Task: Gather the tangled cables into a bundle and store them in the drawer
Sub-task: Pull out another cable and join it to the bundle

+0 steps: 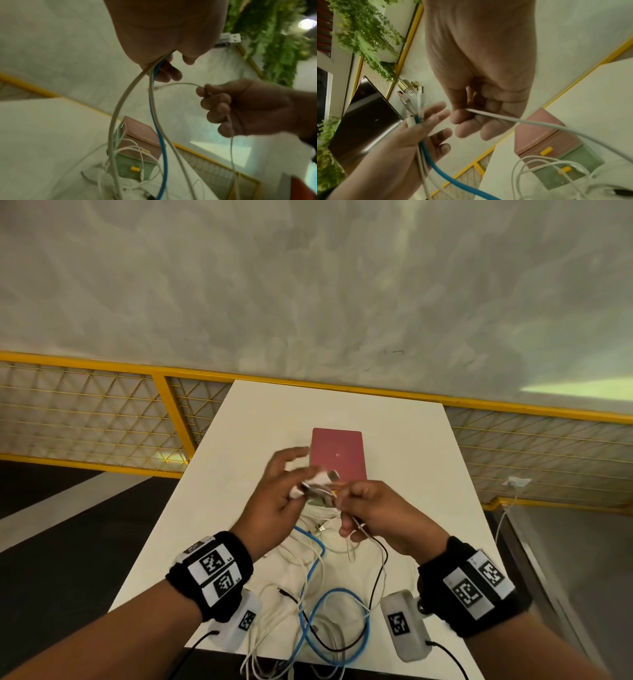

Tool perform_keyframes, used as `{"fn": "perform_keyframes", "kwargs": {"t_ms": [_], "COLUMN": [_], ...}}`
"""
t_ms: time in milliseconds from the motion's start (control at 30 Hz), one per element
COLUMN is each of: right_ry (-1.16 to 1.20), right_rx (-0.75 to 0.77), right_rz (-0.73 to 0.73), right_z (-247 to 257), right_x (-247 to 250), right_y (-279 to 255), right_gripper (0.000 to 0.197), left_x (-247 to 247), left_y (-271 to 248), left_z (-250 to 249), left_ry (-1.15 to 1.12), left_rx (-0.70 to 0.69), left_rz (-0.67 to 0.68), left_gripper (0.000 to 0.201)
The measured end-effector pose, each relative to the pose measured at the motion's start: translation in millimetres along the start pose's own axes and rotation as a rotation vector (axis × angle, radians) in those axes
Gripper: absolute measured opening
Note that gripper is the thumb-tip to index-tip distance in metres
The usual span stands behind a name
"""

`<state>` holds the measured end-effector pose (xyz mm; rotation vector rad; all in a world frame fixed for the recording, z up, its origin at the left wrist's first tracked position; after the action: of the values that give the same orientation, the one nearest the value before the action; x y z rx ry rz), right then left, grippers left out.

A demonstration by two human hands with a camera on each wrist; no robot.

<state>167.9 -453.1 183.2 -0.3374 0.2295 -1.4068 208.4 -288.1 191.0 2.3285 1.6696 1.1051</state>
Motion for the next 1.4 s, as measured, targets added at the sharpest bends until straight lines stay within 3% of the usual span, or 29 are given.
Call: {"fn": "perform_keyframes", "kwargs": {"t_ms": [100, 167, 233, 467, 667, 800, 867, 933, 967, 1067, 1167, 1300, 1400], "right_ry": [0.062, 0.085, 0.075, -0.097, -0.308, -0.241, -0.199, -0.093, -0.003, 0.142, 0.236, 0.183, -0.147], "right_rx": [0.094, 0.143, 0.174, 0.231, 0.335, 0.369, 0.398, 0.327, 0.213, -0.263, -0.482, -0.530, -0.305], "right_rz": [-0.122, -0.142, -0.141, -0.074, -0.041, -0.106, -0.235, -0.384, -0.404, -0.186, 0.026, 0.122, 0.132], "right_z": [5.6, 9.2, 11.7, 8.8, 9.2, 7.6, 10.3, 5.0, -2.4, -35.6, -56.1, -63.2, -56.0], "right_x": [9.0, 6.9, 0.4, -32.0, -41.6, -37.0, -27.1, -9.1, -2.5, -13.5, -38.1, -46.1, -38.9], "right_y": [1.3, 0.5, 0.6, 4.3, 4.2, 7.7, 7.6, 9.3, 11.2, 13.5, 11.1, 9.4, 5.6], "right_gripper": [0.008, 0.010, 0.013, 0.013, 0.014, 0.015, 0.012, 0.019, 0.027, 0.051, 0.066, 0.068, 0.055], "left_x": [7.9, 2.5, -2.9, -20.8, -28.3, -22.9, -16.7, -8.1, -3.7, -0.6, -10.6, -12.8, -2.9], "left_y": [0.7, 0.2, 0.9, 4.6, 0.4, 4.0, 8.0, 10.1, 10.2, 8.4, 6.0, 3.1, 6.0], "left_z": [20.2, 25.1, 23.8, 7.2, 2.2, 1.5, 5.0, 10.1, 12.6, 16.5, 12.4, 8.5, 10.3], "left_ry": [-0.394, -0.714, -0.885, -1.088, -1.085, -1.027, -1.008, -0.986, -0.971, -0.955, -0.946, -0.882, -0.845], "left_rx": [0.463, 0.682, 0.766, 0.794, 0.799, 0.795, 0.772, 0.756, 0.757, 0.765, 0.752, 0.712, 0.705], "left_rz": [-0.185, -0.150, -0.067, 0.056, 0.225, 0.119, -0.006, -0.120, -0.158, -0.171, -0.116, -0.112, -0.150], "left_gripper": [0.023, 0.025, 0.033, 0.043, 0.040, 0.034, 0.036, 0.041, 0.042, 0.045, 0.047, 0.047, 0.045]}}
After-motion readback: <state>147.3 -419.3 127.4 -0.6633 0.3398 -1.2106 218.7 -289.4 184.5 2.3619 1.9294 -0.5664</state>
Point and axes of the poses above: each hand's wrist, its own y-axis towards the middle knuckle, its own x-axis out of the back of the hand, z = x × y, the point moved 6 cm from there along y, towards the middle knuckle, and after that the axes turned 7 degrees about y, right-handed, at the moved point
